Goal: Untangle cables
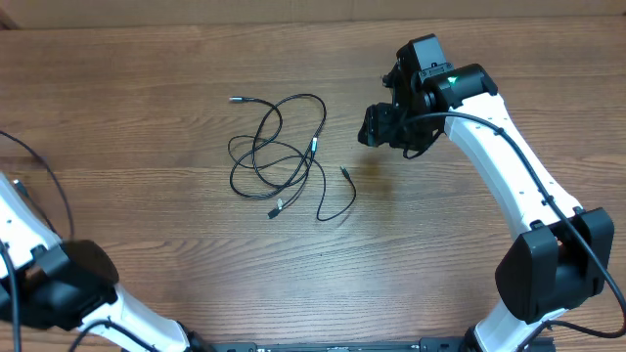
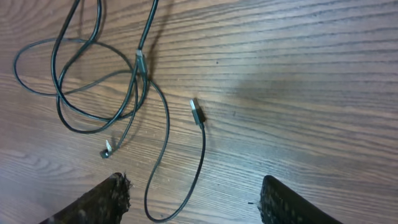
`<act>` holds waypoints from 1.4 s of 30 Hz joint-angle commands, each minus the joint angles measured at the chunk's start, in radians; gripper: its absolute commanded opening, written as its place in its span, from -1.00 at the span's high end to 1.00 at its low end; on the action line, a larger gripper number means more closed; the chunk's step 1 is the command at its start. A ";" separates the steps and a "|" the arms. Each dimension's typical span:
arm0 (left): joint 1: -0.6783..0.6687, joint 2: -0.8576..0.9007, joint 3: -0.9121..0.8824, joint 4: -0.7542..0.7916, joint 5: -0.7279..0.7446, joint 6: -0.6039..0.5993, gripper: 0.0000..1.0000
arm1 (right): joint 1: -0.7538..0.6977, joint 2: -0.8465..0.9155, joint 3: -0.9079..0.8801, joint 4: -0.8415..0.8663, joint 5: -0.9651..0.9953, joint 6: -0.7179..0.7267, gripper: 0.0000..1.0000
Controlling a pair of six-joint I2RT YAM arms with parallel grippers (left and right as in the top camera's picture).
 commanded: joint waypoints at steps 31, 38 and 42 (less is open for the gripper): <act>-0.201 -0.129 0.009 -0.115 0.425 0.060 -1.00 | -0.002 -0.016 -0.002 0.050 -0.005 -0.017 -0.47; -0.490 -0.090 -0.026 -0.215 0.463 0.213 -1.00 | -0.003 -0.016 -0.002 0.062 -0.004 -0.015 -0.55; -0.643 -0.070 -0.151 -0.196 0.470 0.288 -0.99 | -0.003 -0.016 -0.002 0.060 0.003 -0.018 -0.56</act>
